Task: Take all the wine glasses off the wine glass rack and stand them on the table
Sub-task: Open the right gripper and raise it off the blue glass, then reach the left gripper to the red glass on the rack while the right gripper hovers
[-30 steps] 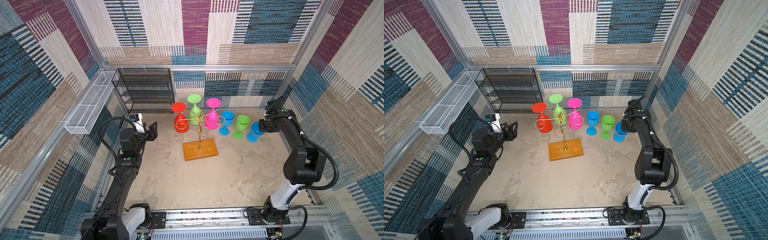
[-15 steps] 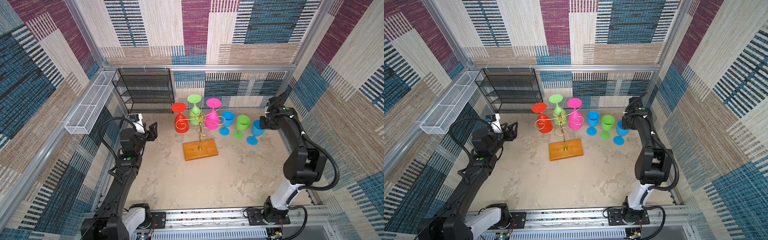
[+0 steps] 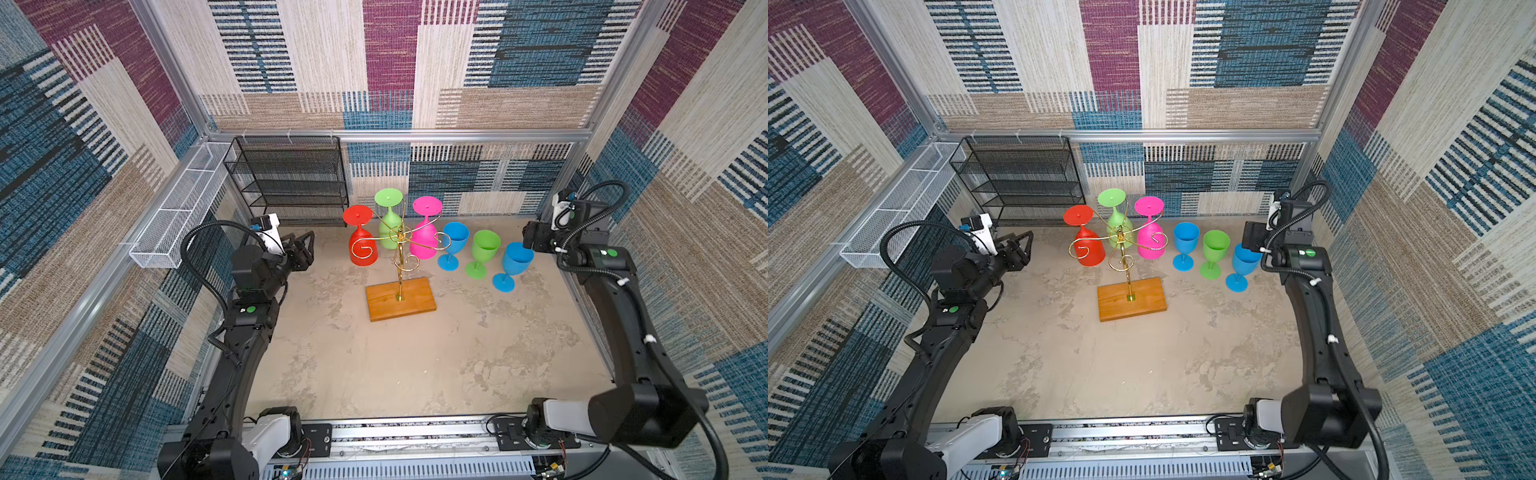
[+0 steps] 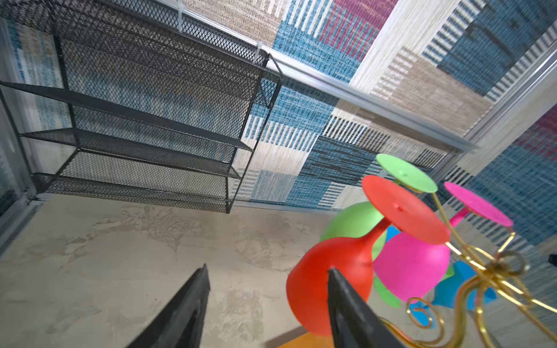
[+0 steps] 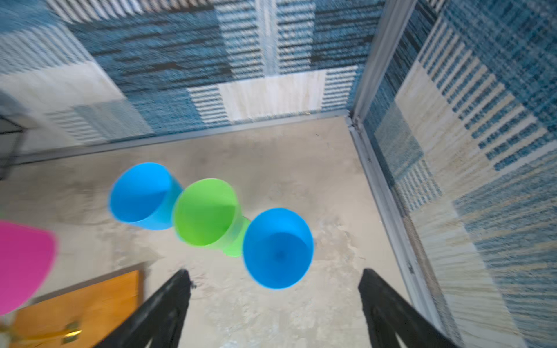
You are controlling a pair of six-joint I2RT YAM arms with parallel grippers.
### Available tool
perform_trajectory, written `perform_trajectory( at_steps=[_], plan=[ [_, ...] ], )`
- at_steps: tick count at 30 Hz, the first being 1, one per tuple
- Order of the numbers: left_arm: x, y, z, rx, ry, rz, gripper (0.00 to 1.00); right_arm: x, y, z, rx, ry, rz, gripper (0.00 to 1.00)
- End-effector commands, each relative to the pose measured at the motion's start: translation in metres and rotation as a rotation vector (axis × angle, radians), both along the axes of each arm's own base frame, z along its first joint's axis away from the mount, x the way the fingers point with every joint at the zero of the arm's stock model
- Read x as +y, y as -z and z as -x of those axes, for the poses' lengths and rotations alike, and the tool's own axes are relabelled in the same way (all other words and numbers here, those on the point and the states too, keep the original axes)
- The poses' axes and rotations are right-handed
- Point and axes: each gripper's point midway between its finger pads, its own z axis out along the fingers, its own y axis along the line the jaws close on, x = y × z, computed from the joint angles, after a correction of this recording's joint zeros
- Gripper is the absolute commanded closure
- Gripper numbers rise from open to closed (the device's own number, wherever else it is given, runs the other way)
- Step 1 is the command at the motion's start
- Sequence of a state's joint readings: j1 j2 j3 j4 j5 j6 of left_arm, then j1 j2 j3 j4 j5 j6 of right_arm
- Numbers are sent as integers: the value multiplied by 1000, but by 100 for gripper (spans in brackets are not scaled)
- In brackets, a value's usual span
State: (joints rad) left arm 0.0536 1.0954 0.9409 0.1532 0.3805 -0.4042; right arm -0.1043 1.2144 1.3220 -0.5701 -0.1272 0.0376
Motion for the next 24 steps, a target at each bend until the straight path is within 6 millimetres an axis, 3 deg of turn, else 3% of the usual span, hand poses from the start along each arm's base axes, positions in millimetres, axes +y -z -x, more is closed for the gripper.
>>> perform_trajectory(
  at_steps=[1, 4, 9, 24],
  plan=[
    [-23, -8, 2, 86, 138, 201, 38, 45, -52, 11, -261, -225, -122, 3],
    [-40, -17, 0, 137, 252, 301, 40, 62, -56, 26, -295, -312, -180, 0],
    [-56, -27, -12, 200, 375, 407, 44, 72, -49, 36, -291, -367, -217, 1],
    [-93, -15, -47, 325, 491, 449, 48, 83, -48, 52, -300, -425, -239, 1]
  ],
)
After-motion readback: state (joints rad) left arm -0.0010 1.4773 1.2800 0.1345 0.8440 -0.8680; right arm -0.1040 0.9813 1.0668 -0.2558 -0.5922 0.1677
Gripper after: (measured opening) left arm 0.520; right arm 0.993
